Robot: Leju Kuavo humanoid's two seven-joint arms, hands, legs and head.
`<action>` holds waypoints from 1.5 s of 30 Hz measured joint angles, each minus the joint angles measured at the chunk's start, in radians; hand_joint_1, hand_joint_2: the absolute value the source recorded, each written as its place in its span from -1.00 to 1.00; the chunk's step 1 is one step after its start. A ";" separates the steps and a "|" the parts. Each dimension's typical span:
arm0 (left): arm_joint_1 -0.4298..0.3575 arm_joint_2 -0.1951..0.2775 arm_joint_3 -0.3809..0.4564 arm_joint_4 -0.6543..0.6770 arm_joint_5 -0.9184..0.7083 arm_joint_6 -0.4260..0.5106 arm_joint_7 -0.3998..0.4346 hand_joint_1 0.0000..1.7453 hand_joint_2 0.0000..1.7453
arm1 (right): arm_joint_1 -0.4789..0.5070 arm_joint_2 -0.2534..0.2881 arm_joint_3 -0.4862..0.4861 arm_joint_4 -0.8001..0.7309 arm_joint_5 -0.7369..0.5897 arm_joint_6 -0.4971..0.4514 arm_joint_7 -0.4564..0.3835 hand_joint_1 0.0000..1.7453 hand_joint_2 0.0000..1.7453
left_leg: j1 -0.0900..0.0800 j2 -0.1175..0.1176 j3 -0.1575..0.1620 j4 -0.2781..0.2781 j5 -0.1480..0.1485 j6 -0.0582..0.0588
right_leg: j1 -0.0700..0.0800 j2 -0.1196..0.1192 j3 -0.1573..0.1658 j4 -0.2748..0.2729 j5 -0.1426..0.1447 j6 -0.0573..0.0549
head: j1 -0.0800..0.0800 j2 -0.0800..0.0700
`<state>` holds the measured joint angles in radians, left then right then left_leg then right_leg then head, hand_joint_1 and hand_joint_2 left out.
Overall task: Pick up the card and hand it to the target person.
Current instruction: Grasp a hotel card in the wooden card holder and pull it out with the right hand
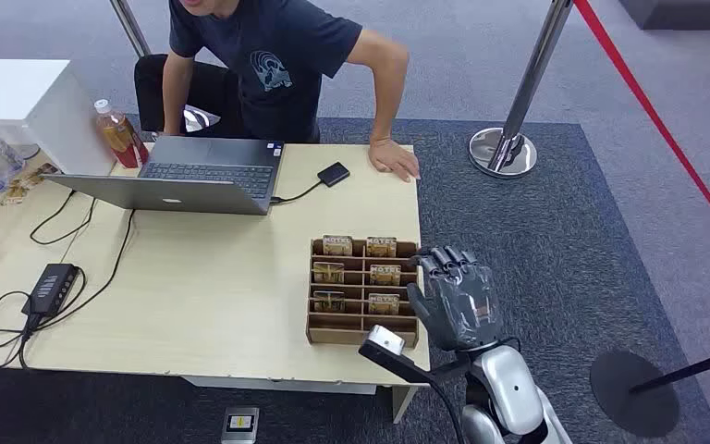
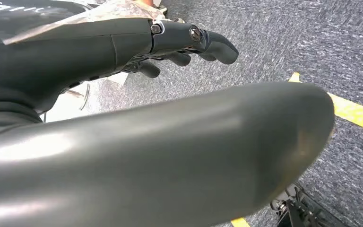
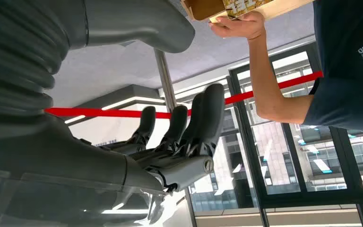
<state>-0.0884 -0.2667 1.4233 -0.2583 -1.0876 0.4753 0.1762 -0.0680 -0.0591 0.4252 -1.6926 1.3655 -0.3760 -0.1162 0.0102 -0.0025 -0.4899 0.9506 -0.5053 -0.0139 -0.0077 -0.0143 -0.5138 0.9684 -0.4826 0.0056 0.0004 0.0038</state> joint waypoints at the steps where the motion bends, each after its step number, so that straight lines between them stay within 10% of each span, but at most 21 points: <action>1: 0.000 0.000 0.000 0.000 0.000 0.000 0.000 -1.00 -1.00 | 0.001 0.000 0.000 0.001 -0.001 0.001 -0.001 -0.09 1.00 | 0.000 0.000 0.000 0.000 0.000 0.000 | 0.000 0.000 0.000 0.000 0.000 0.000 | 0.000 0.000; 45: 0.022 0.037 -0.002 -0.008 -0.002 -0.120 -0.085 -1.00 -1.00 | -0.104 0.063 0.039 0.251 -0.029 0.088 -0.023 -0.24 1.00 | 0.000 0.000 -0.001 0.000 0.000 0.000 | 0.000 0.000 0.000 0.000 0.000 0.000 | 0.000 0.000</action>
<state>-0.0666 -0.2300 1.4218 -0.2659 -1.0891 0.3549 0.0909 -0.1720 0.0035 0.4646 -1.4419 1.3360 -0.2883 -0.1391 0.0103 -0.0026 -0.4904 0.9506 -0.5052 -0.0139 -0.0076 -0.0143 -0.5139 0.9686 -0.4826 0.0056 0.0005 0.0038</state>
